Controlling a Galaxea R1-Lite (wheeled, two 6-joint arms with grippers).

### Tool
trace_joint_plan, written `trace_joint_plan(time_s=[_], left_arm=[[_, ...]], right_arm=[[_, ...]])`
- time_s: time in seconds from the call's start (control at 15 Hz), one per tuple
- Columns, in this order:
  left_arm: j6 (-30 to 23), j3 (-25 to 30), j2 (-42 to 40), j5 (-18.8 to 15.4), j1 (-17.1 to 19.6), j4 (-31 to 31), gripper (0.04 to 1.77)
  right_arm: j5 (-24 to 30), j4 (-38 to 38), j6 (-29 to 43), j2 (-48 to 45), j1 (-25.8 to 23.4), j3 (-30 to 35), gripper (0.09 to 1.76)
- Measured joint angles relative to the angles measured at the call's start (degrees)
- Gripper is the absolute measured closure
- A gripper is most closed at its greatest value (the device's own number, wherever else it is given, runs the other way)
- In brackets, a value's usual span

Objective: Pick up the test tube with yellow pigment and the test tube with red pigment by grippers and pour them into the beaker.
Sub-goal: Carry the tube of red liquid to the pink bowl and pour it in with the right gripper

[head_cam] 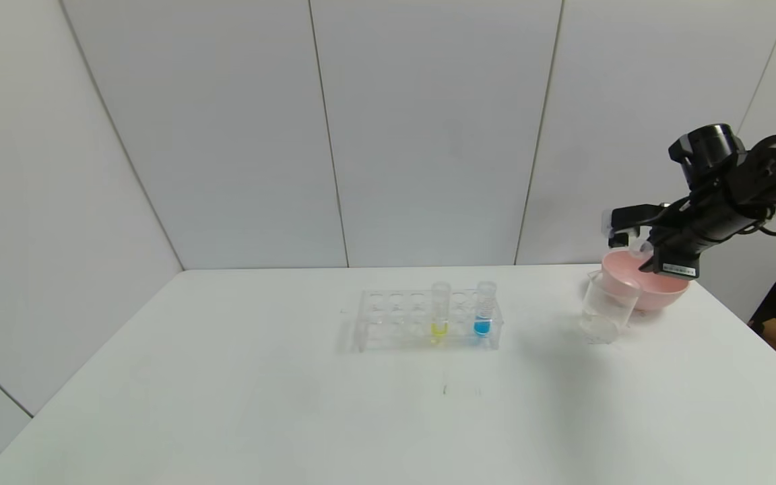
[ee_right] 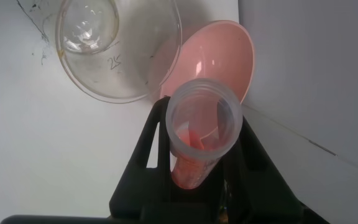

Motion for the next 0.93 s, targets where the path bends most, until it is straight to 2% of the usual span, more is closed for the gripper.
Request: trace_joint_plan(time_s=[0.67,0.93], left_arm=[[-0.02,0.0,0.0,0.0,0.0,-0.02,0.09],[-0.02,0.0,0.0,0.0,0.0,-0.02,0.09]], right_arm=[[-0.11,1.63,-0.49,-0.52,0.21,0.02,1.31],[-2.13,1.66,-0.79,-0.59,0.54,-0.02,1.31]])
